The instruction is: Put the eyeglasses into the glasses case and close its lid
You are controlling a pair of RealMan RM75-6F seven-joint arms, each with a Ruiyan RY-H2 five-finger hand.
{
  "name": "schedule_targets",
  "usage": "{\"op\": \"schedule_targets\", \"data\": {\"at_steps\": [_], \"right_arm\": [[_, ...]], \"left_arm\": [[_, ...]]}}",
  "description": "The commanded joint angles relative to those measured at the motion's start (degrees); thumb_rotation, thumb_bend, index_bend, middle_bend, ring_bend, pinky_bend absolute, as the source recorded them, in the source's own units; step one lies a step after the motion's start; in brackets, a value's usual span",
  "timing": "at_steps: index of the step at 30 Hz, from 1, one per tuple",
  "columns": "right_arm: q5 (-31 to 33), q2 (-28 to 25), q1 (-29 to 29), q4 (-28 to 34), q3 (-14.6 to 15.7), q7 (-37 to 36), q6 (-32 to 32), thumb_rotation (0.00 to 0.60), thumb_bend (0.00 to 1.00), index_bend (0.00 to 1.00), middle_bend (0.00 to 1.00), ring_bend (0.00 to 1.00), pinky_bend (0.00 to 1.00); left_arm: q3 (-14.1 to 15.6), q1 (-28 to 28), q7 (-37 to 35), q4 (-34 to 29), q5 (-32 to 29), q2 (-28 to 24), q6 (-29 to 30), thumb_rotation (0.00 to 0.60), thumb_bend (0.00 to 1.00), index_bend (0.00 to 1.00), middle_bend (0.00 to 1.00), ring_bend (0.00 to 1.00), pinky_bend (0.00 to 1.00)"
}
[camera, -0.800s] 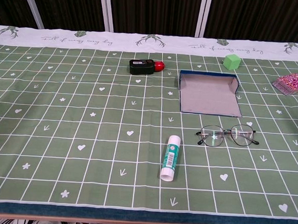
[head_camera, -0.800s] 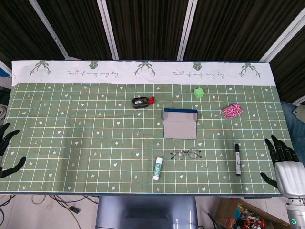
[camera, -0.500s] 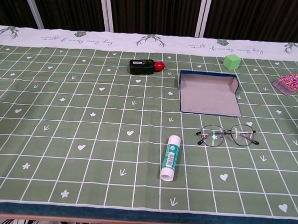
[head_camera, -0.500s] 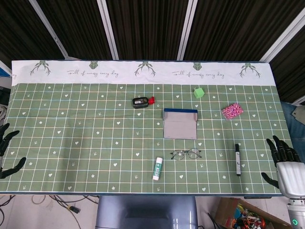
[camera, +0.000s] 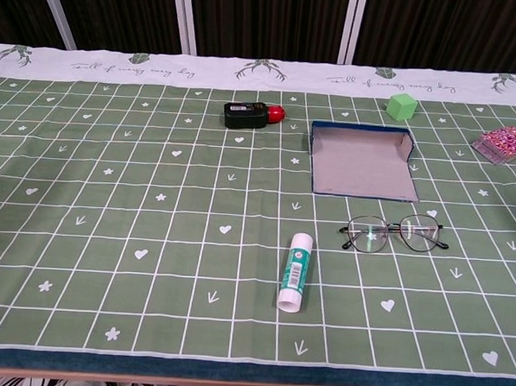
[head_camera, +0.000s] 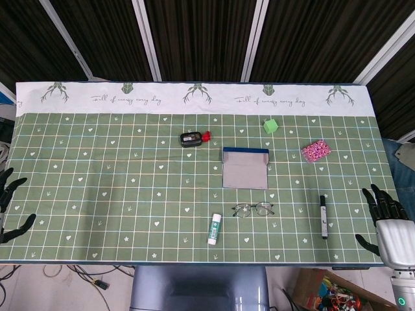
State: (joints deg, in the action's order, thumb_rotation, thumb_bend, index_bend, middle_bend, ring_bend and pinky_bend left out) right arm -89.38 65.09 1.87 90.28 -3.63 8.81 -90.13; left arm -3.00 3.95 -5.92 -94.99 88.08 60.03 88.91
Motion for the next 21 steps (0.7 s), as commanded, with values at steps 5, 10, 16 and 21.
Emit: {"op": "schedule_targets", "data": {"at_steps": [5, 10, 16, 21], "right_arm": [[0.5, 0.1, 0.4, -0.4, 0.0, -0.5, 1.0, 0.6, 0.12, 0.03, 0.04, 0.11, 0.21], [0.1, -0.2, 0.9, 0.4, 0.5, -2.6, 2.4, 0.6, 0.12, 0.03, 0.04, 0.11, 0.21], [-0.1, -2.0, 5.2, 2.5, -0.4, -6.9, 8.6, 0.6, 0.13, 0.12, 0.04, 0.11, 0.21], [3.4, -4.3, 12.0, 5.6, -2.4, -6.8, 20.0, 0.6, 0.18, 0.17, 0.04, 0.11, 0.21]], "left_arm": [[0.0, 0.0, -0.1, -0.1, -0.2, 0.0, -0.1, 0.6, 0.27, 0.14, 0.0, 0.0, 0.0], [-0.1, -0.1, -0.4, -0.3, -0.7, 0.1, -0.2, 0.6, 0.27, 0.14, 0.0, 0.0, 0.0], [-0.1, -0.1, -0.7, -0.3, -0.9, 0.0, -0.5, 0.6, 0.27, 0.14, 0.0, 0.0, 0.0], [-0.1, 0.0, -0.6, -0.3, -1.0, 0.0, -0.7, 0.6, 0.27, 0.14, 0.0, 0.0, 0.0]]}}
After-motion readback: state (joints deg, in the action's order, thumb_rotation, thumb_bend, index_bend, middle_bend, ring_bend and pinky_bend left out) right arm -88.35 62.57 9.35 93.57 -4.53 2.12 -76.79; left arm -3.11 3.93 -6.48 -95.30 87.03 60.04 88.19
